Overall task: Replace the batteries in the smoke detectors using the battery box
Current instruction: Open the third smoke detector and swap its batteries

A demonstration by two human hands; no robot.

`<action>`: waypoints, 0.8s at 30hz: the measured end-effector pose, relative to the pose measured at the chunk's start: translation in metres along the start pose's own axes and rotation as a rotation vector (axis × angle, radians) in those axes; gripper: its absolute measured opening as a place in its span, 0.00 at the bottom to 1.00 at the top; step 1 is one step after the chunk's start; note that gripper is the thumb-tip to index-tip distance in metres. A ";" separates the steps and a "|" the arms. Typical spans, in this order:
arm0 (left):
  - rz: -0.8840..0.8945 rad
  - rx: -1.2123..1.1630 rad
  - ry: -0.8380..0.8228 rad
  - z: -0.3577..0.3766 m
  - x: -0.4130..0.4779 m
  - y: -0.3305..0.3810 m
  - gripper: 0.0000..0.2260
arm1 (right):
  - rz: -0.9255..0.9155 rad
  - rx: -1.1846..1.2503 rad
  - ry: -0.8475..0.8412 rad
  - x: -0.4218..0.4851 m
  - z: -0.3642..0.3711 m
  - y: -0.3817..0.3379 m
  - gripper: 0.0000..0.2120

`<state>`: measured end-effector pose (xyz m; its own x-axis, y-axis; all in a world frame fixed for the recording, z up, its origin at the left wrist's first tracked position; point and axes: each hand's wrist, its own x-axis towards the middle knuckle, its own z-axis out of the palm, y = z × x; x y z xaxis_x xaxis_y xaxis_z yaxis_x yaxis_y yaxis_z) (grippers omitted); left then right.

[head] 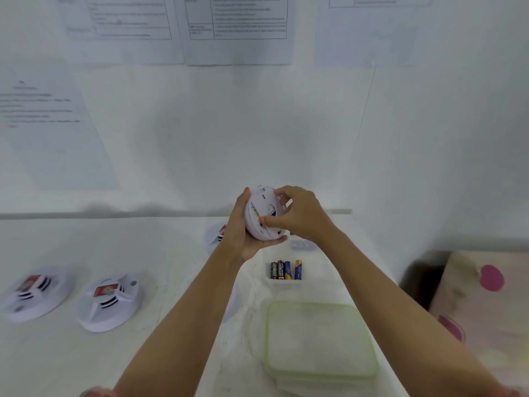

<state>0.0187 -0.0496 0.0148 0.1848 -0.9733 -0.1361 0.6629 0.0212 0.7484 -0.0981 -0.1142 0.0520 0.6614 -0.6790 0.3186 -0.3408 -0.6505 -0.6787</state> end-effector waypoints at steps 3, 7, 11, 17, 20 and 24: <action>-0.037 -0.058 0.037 0.000 0.003 0.001 0.22 | 0.014 -0.033 -0.016 0.002 0.003 -0.003 0.28; -0.068 -0.089 0.040 -0.003 0.005 -0.001 0.21 | 0.020 -0.109 -0.037 0.001 0.005 -0.003 0.26; -0.042 -0.065 0.003 -0.005 0.007 -0.003 0.19 | 0.028 -0.122 -0.013 0.000 0.005 0.000 0.24; 0.046 0.041 -0.047 -0.007 0.010 -0.001 0.17 | 0.045 -0.077 0.009 0.000 0.003 0.001 0.31; 0.051 0.058 -0.009 -0.004 0.009 0.004 0.15 | 0.065 -0.050 0.012 0.002 0.006 0.001 0.32; 0.074 0.029 0.055 -0.004 0.008 0.002 0.14 | 0.067 -0.068 -0.013 0.002 0.011 0.003 0.31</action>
<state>0.0248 -0.0564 0.0129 0.2729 -0.9552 -0.1144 0.6247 0.0855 0.7762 -0.0904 -0.1133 0.0436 0.6442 -0.7173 0.2655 -0.4286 -0.6260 -0.6514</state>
